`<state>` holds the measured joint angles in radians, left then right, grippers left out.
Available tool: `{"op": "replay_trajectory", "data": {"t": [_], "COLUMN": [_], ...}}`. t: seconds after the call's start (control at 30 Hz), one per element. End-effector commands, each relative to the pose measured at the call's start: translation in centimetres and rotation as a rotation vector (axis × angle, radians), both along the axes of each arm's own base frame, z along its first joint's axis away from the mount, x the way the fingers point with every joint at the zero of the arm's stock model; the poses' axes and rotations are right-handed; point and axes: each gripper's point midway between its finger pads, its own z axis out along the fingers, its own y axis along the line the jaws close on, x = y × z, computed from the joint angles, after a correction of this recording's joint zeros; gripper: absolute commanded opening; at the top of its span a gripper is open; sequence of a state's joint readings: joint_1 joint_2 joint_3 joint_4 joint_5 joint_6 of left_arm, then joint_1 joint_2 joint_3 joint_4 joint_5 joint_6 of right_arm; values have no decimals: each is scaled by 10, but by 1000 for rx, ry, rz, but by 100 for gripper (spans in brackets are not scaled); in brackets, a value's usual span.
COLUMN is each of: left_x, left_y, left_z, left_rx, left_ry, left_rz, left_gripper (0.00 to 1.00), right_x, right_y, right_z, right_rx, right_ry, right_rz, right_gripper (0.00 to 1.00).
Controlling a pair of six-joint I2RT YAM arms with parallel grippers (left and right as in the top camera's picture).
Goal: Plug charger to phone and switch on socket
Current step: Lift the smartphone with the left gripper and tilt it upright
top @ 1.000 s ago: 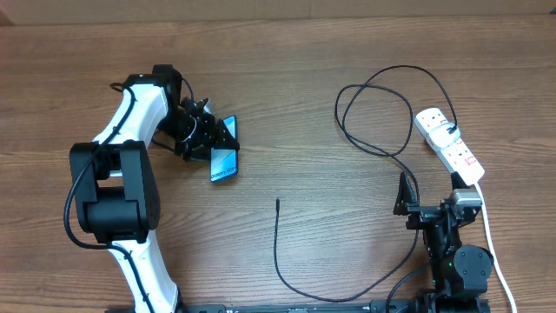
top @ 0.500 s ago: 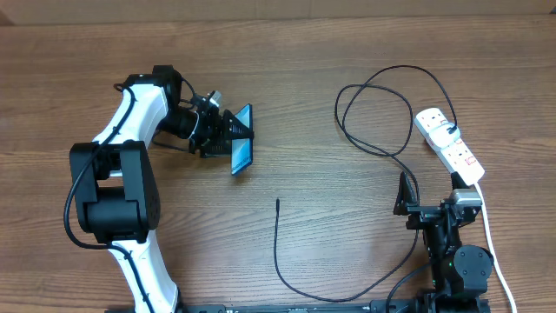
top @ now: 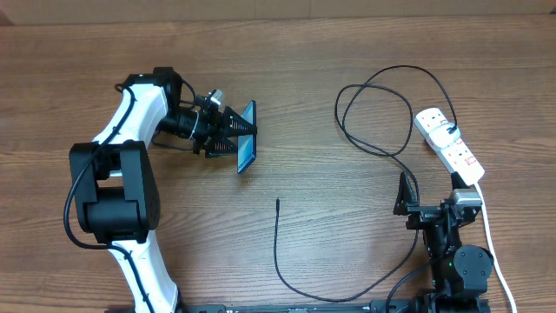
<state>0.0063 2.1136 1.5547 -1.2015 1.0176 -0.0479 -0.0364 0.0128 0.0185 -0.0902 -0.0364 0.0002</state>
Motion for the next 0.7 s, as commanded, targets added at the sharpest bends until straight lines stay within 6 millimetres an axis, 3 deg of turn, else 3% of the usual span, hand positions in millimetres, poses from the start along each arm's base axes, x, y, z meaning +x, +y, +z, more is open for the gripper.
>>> {"op": "replay_trajectory", "data": {"t": [0.0,0.3,0.67], "left_x": [7,-10,-60], "left_y": [-4,-4,0], "left_z": [44,109,176], "left_rx": [-46,-44,5], "left_ry": [-134,-292,-415], "left_rz": [-7,-11,-15], "left_gripper": [27,27,25], "right_x": [0,0,0], "right_y": [0,0,0], "right_z": [-1,-1,-1], "right_rx": [2,2,2], "right_ry": [-6,-6,-6], "right_rz": [-3,-3,-3], "right_gripper": [100,100,100]}}
